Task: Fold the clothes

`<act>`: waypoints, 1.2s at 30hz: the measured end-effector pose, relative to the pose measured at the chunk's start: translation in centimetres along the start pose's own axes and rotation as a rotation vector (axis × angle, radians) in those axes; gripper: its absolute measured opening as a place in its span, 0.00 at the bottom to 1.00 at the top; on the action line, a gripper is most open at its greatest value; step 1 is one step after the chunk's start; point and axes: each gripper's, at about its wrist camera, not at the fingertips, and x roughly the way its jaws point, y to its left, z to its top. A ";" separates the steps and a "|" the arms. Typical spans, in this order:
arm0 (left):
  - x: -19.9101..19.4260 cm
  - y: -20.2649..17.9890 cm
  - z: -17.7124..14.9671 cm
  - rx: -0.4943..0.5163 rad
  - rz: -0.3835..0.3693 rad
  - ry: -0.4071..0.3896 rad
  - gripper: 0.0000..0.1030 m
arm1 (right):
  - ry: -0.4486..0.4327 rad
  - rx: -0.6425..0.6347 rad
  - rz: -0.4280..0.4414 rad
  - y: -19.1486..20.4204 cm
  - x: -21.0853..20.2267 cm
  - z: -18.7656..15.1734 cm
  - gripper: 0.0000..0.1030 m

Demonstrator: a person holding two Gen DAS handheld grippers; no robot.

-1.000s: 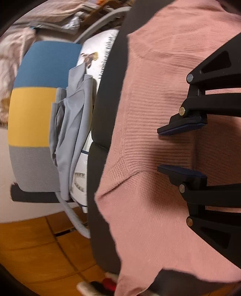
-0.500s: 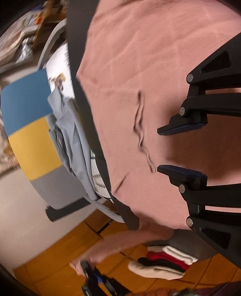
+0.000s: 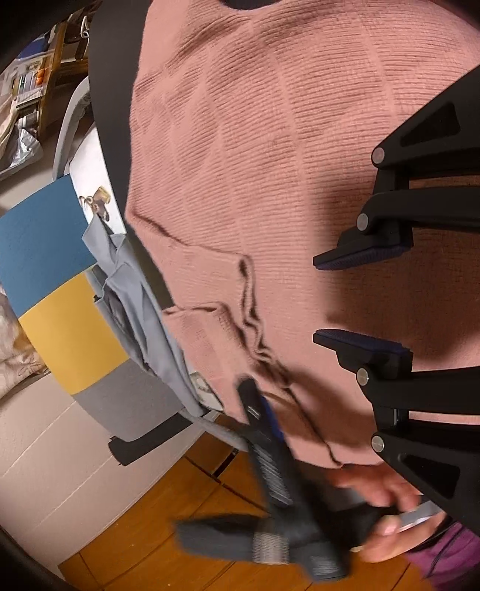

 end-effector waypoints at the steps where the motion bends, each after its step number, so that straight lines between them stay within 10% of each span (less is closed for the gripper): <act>1: -1.6 1.6 -0.6 -0.023 0.002 -0.055 0.66 | 0.002 0.001 0.000 0.2 0.5 0.7 0.32; 5: -5.4 8.2 -2.1 -0.164 0.118 -0.213 0.76 | 0.011 0.006 -0.001 0.8 2.7 3.4 0.34; 12: -5.7 17.5 -5.2 -0.382 0.281 -0.226 0.76 | 0.035 0.020 -0.001 1.9 6.6 8.0 0.38; 14: -5.4 18.1 -6.0 -0.393 0.273 -0.225 0.76 | 0.085 0.057 0.006 1.6 8.4 8.3 0.38; 17: -5.1 18.0 -6.6 -0.399 0.219 -0.218 0.76 | 0.100 0.036 0.040 2.4 9.1 8.5 0.09; 24: -4.4 18.2 -6.8 -0.414 0.197 -0.206 0.76 | -0.040 -0.117 -0.031 5.0 3.5 8.9 0.08; 36: -2.8 16.3 -6.0 -0.324 0.315 -0.120 0.81 | 0.044 -0.009 -0.178 -0.2 5.3 6.7 0.19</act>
